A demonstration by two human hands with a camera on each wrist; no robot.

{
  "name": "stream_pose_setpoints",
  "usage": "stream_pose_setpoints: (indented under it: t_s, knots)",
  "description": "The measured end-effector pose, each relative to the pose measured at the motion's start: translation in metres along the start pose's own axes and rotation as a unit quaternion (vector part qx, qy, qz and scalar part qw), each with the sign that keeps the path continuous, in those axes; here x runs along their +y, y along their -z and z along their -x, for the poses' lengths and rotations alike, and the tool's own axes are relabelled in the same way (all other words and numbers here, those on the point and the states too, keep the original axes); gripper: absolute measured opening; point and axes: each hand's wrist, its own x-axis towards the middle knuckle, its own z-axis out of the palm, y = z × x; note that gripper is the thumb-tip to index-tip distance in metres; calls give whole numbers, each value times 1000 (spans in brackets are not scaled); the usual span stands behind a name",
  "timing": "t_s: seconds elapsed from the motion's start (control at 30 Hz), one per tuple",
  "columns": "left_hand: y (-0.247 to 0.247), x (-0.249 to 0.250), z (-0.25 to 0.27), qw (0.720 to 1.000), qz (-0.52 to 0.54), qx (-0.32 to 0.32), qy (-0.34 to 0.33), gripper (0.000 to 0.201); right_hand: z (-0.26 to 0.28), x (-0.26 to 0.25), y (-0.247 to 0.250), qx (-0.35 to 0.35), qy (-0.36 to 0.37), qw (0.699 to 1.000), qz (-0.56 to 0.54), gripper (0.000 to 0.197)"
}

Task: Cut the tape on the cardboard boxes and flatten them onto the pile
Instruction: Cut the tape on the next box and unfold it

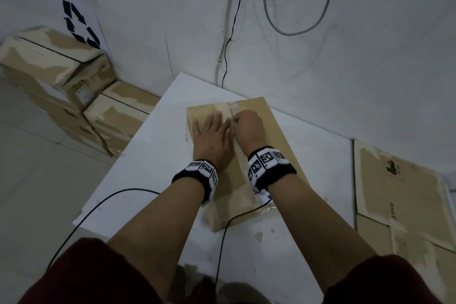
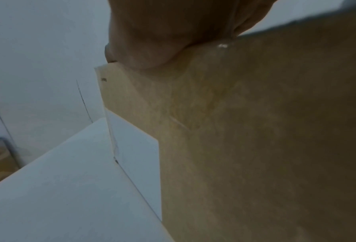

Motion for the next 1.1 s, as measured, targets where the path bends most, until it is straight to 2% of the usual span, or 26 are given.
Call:
stream_pose_setpoints:
  t_s: [0.3,0.5,0.6,0.73,0.83,1.0,1.1]
  knots:
    - [4,1,2,1000,-11,-6,-5,49,87,30,4,-10,6,999,35,32]
    - [7,-6,1,998,-4,-68,-14,54,151,52,12,2,-36,999,-18,29]
    - [10,2,23,993,4,-87,-83,54,168,60,8,2,-38,999,-13,28]
    - [-11,26,85,972,-49,-100,-207,72,168,63,4,20,-4,1000,3,27]
    - [-25,38,101,979,-77,-80,-172,75,157,66,8,20,13,1000,1,28]
    - [-28,47,98,985,-91,-70,-132,54,148,69,20,15,8,999,-34,28]
    - [-29,46,96,987,-79,-57,-127,50,160,71,17,8,-4,999,-35,26]
